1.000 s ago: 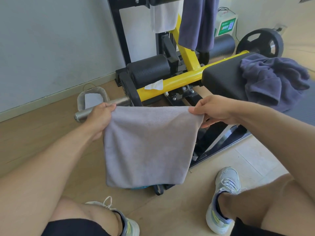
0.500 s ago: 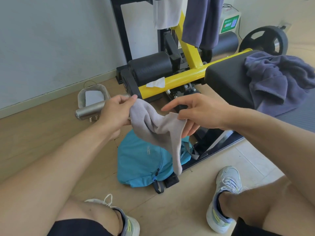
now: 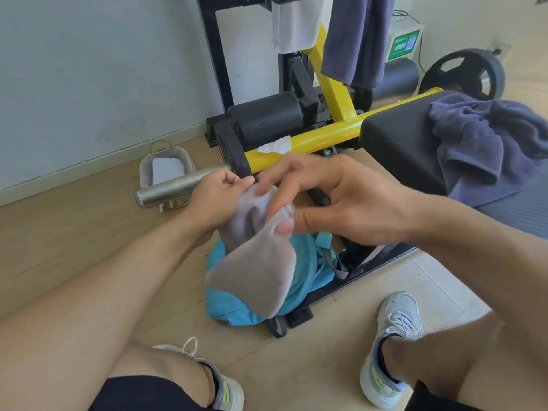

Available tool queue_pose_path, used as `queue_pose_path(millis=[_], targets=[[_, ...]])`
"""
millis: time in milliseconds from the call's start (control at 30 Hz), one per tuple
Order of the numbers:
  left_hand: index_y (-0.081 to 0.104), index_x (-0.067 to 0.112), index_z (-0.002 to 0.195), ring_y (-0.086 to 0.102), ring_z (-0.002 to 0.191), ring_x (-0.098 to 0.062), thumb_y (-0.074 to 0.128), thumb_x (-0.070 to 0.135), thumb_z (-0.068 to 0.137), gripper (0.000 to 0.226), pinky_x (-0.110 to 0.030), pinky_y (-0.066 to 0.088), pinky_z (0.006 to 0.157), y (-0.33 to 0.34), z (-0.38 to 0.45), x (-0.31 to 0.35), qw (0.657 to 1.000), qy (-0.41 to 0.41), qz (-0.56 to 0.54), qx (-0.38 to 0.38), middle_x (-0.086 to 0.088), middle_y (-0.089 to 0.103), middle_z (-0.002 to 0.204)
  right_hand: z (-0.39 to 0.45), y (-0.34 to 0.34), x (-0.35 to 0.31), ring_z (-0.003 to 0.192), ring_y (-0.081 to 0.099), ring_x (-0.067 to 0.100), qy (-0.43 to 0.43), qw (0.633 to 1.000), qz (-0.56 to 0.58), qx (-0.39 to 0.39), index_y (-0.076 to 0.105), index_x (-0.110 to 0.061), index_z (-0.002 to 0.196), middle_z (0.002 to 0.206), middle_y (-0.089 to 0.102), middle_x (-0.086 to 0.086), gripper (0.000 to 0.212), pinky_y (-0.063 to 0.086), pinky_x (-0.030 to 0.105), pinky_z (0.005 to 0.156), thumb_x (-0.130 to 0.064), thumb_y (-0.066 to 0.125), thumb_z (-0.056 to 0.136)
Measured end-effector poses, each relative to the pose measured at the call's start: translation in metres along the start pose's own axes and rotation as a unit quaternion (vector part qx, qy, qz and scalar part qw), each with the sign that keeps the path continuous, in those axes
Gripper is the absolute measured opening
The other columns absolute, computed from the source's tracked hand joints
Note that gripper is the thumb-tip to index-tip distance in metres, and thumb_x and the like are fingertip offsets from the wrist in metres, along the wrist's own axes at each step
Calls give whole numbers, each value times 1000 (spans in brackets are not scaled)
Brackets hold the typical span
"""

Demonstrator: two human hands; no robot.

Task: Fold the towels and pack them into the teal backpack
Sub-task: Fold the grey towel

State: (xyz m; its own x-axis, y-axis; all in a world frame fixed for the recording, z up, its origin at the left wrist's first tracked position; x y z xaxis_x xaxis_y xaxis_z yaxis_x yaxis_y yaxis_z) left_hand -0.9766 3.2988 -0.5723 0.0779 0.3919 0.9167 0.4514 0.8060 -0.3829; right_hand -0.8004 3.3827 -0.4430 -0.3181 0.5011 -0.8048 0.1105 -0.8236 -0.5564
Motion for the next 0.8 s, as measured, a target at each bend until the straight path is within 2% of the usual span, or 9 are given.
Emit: queue_pose_path(millis=[67, 133, 233, 300, 433, 500, 600, 700, 800], targets=[[56, 22, 75, 50, 68, -21, 74, 48, 82, 32, -37, 40, 61, -10, 5, -7, 1000, 3, 4, 30, -6, 63, 70, -9, 31, -21, 116, 65, 19, -19, 993, 35, -107, 75, -14, 103, 109, 73, 2, 11, 36, 45, 116, -10, 72, 93], [56, 19, 80, 44, 57, -15, 71, 43, 91, 30, -31, 32, 55, -9, 6, -6, 998, 16, 50, 33, 2, 54, 61, -20, 56, -32, 105, 67, 4, -42, 985, -29, -168, 76, -18, 103, 100, 74, -12, 12, 29, 41, 121, -12, 71, 95], [58, 16, 85, 36, 43, -5, 67, 45, 95, 32, -30, 30, 53, 5, 4, -1, 995, 31, 97, 8, 10, 48, 51, -25, 76, -39, 81, 58, -4, -66, 971, -89, -214, 78, -22, 107, 81, 59, -26, 14, 49, 31, 93, -19, 67, 98], [57, 19, 82, 32, 43, -5, 66, 49, 94, 33, -32, 28, 55, 12, 2, 1, 995, 38, 90, -3, 11, 46, 48, -23, 78, -34, 82, 62, -2, -43, 969, -96, -225, 78, -25, 110, 84, 65, -25, 17, 50, 24, 81, -24, 65, 100], [60, 20, 82, 47, 59, -10, 69, 48, 92, 31, -31, 35, 64, 18, -2, 7, 999, 46, 18, -10, 1, 62, 65, -14, 61, -5, 93, 69, 5, 12, 978, -144, -152, 76, -30, 111, 102, 77, -14, 18, 54, 35, 82, -27, 63, 99], [62, 20, 82, 53, 67, -14, 73, 46, 90, 29, -33, 39, 70, 23, -6, 12, 997, 47, -43, -31, -7, 68, 75, -9, 42, 13, 89, 68, 5, 49, 977, -192, -83, 76, -37, 109, 96, 76, -16, 17, 54, 35, 79, -36, 63, 98], [62, 23, 79, 57, 66, -18, 76, 45, 87, 27, -36, 46, 67, 31, -15, 20, 992, 36, -98, -75, -6, 71, 74, -6, 11, 36, 74, 57, -2, 113, 967, -227, 17, 77, -40, 102, 74, 66, -22, 15, 44, 23, 67, -46, 67, 93], [58, 13, 86, 63, 59, -10, 69, 26, 95, 20, -27, 54, 61, 44, -31, 35, 982, 36, -140, -120, 0, 72, 69, -5, -13, 49, 79, 61, 1, 131, 965, -205, 97, 77, -37, 96, 79, 70, -18, 12, 51, 30, 70, -46, 71, 89], [58, 12, 85, 67, 63, -17, 67, 22, 96, 17, -27, 58, 64, 52, -42, 46, 973, 37, -178, -143, -8, 73, 74, -6, -27, 59, 82, 64, 4, 144, 961, -186, 142, 73, -39, 90, 81, 71, -15, 10, 55, 36, 73, -48, 73, 87]])
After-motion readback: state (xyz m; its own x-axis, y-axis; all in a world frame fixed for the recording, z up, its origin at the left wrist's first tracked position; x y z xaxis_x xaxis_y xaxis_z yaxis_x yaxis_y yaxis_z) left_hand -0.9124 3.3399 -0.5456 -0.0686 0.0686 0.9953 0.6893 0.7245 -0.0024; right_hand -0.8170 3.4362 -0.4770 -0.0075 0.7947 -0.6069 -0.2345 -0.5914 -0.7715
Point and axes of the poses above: each hand's wrist, its own z-axis towards the middle knuckle, its own y-axis out of the palm, x = y × z, the point moved 9 cm from there along z, towards the middle knuckle
